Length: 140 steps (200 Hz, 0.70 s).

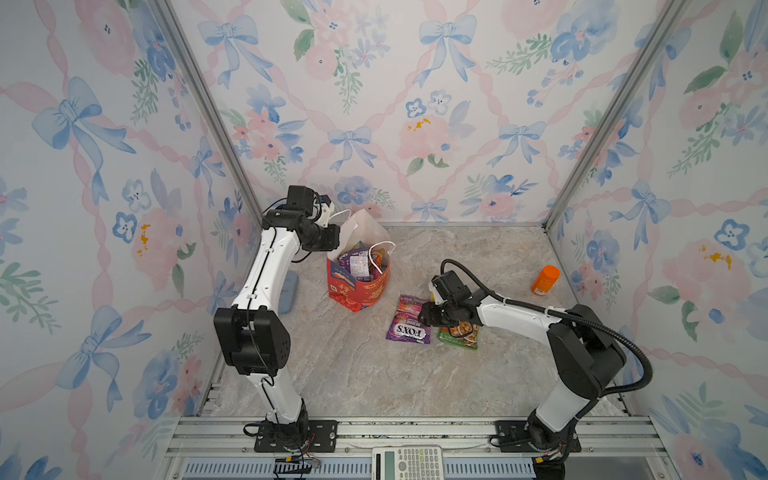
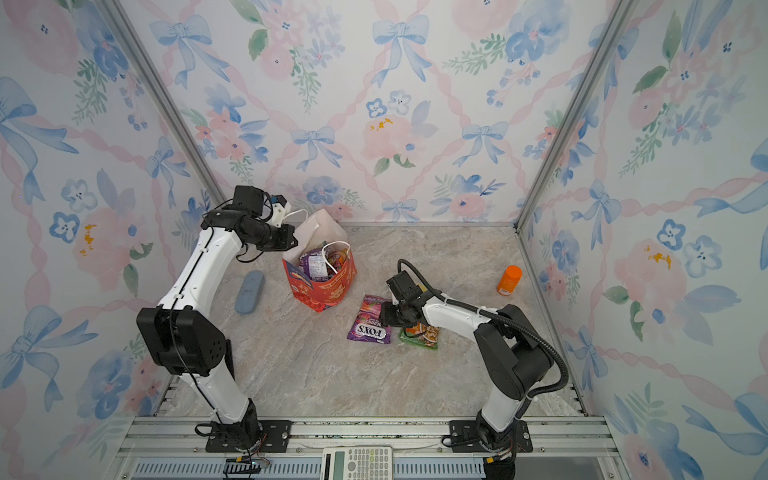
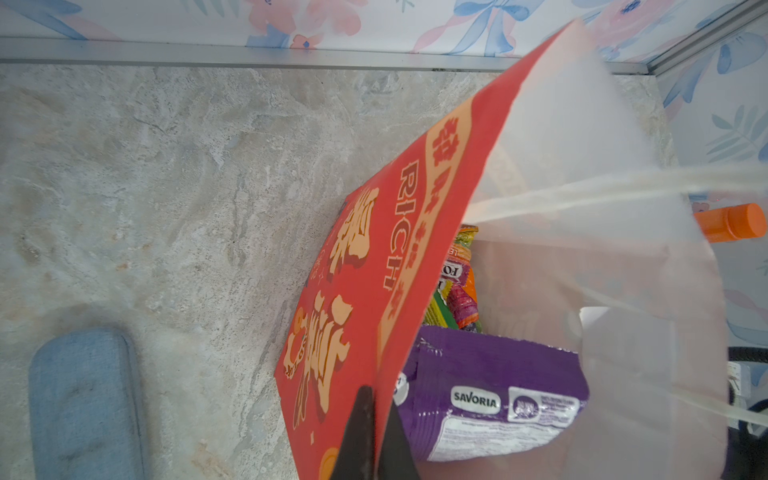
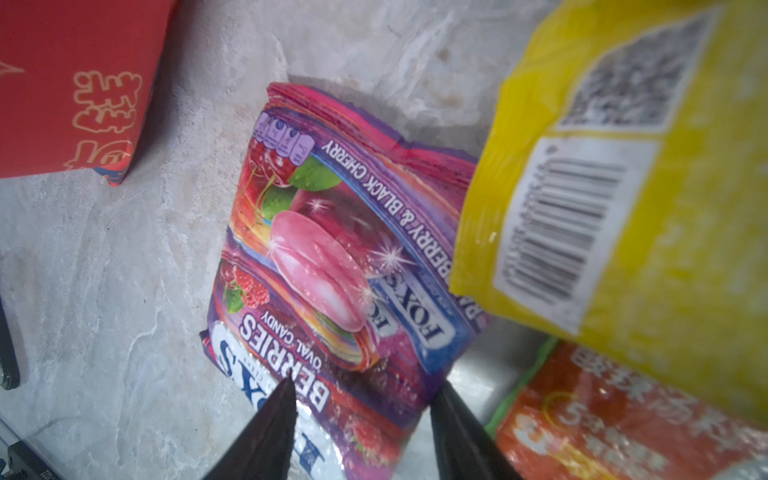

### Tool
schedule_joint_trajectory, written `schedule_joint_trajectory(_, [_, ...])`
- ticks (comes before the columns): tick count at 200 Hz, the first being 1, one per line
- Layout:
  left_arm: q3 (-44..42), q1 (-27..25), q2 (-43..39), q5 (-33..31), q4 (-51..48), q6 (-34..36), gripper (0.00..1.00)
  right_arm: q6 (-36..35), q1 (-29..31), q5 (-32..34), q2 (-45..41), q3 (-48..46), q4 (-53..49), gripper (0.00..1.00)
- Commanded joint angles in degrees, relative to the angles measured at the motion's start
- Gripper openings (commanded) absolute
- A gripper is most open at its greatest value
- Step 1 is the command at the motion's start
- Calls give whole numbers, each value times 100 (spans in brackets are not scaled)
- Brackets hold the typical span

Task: Place the snacks into the paper bag
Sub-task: 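Lower the right gripper onto the pink Fox's Berries packet, then grasp the pink Fox's Berries packet with the right gripper and lift it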

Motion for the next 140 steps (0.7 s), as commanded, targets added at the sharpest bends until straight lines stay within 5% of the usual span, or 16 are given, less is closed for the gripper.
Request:
schedule_joint_trajectory(1, [-75, 16, -67, -9, -197, -53, 0, -91, 63, 55, 255, 129, -160, 55])
schedule_joint_trajectory(71, [-74, 12, -55, -22, -197, -47, 0, 670, -84, -489, 660, -175, 811, 53])
schedule_joint_trajectory(120, [-66, 6, -68, -31, -197, -53, 0, 883, -118, -581, 439, -233, 1098, 5])
schedule_joint_trajectory(140, [-66, 2, -62, -40, -197, -46, 0, 800, -89, -510, 173, -124, 872, 0])
